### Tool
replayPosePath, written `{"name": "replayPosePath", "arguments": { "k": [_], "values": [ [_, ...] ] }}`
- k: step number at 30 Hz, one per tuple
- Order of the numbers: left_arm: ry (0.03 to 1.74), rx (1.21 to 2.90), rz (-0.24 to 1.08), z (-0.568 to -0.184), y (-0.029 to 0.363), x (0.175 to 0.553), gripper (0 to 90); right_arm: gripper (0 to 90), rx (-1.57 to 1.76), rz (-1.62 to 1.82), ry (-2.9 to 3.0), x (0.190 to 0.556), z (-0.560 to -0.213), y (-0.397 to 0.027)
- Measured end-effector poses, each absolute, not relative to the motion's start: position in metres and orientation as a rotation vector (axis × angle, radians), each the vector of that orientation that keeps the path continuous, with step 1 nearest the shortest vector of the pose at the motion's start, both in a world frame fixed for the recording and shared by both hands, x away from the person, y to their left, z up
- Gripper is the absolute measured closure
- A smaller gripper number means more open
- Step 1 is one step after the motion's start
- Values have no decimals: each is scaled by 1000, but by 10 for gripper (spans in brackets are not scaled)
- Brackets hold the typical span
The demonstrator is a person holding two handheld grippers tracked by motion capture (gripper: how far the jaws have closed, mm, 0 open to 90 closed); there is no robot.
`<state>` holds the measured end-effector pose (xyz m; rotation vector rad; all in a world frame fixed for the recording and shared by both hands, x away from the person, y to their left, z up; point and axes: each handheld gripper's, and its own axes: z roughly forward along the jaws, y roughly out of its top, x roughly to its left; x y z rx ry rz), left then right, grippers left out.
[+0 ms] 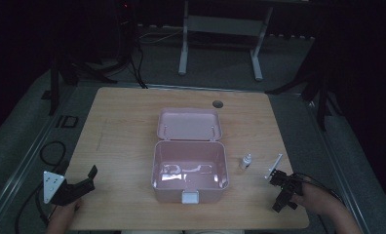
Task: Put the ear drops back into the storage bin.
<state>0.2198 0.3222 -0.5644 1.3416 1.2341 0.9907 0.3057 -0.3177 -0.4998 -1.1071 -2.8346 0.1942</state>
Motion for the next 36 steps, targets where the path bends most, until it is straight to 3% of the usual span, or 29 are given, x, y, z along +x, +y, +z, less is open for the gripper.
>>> {"name": "replayPosePath", "arguments": {
  "k": [26,36],
  "values": [
    [1234,1342,987,-564,322,220,4,116,-1147,32,-2891,358,-482,-293],
    [1232,1343,986,-564,322,220,4,167,-1189,-22,-2866,386,-475,-276]
  ]
}}
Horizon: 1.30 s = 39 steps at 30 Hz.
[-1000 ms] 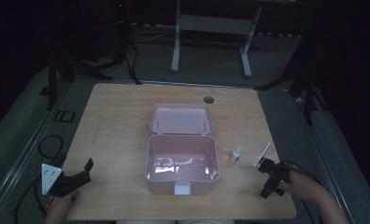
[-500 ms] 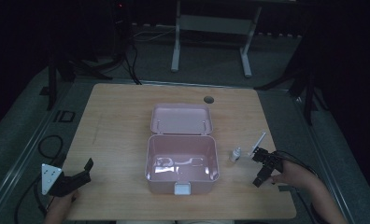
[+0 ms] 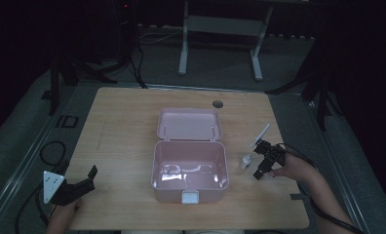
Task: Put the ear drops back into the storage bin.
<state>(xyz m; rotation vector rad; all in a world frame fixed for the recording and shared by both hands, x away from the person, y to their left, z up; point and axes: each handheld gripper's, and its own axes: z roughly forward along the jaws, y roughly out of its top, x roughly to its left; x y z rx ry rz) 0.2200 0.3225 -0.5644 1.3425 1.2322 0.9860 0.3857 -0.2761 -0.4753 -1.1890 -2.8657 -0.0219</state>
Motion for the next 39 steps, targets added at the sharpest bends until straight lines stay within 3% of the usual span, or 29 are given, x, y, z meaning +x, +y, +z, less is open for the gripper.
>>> {"name": "replayPosePath", "arguments": {
  "k": [18,37,39],
  "values": [
    [1228,1345,983,-564,323,220,4,243,-1183,36,-2859,420,-487,-237],
    [1227,1345,986,-564,322,220,4,464,-1104,149,-2880,428,-502,-221],
    [1228,1345,986,-564,322,220,4,540,-1091,149,-2890,427,-503,-221]
  ]
}}
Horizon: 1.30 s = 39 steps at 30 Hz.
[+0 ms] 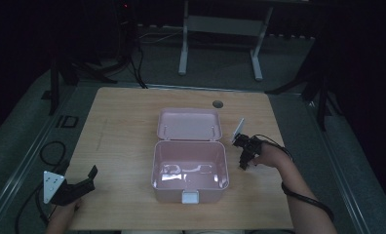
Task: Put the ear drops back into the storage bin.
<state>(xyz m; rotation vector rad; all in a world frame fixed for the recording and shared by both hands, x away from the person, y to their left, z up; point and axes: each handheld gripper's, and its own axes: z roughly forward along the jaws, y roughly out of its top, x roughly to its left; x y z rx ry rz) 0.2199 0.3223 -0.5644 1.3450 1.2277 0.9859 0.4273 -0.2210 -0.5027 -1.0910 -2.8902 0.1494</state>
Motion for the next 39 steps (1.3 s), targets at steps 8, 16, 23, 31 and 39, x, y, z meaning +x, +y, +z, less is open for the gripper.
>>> {"name": "replayPosePath", "arguments": {
  "k": [8,16,23,31,39],
  "values": [
    [1229,1345,985,-564,322,220,4,596,-970,155,-2943,422,-499,-219],
    [1230,1345,987,-564,322,220,4,597,-667,136,-3061,406,-490,-220],
    [1231,1345,987,-564,322,220,4,597,-459,171,-3096,393,-486,-222],
    [1230,1345,987,-564,322,220,4,597,-241,166,-3165,377,-480,-221],
    [1232,1345,988,-564,322,220,4,597,-33,190,-3175,355,-476,-222]
  ]
}}
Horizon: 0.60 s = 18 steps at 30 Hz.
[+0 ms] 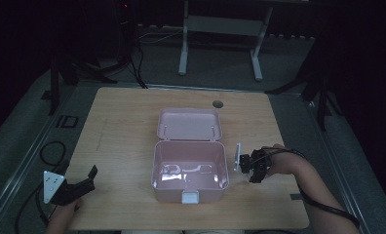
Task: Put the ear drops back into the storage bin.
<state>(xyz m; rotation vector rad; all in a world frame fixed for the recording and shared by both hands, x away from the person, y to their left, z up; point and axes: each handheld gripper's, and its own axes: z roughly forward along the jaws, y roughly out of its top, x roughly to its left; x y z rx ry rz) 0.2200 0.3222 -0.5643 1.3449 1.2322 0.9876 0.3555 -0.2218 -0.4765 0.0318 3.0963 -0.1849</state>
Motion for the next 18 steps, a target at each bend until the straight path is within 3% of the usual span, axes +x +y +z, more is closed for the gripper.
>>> {"name": "replayPosePath", "arguments": {
  "k": [18],
  "values": [
    [1234,1346,988,-564,322,220,4,597,-70,-218,3106,338,-452,-214]
  ]
}}
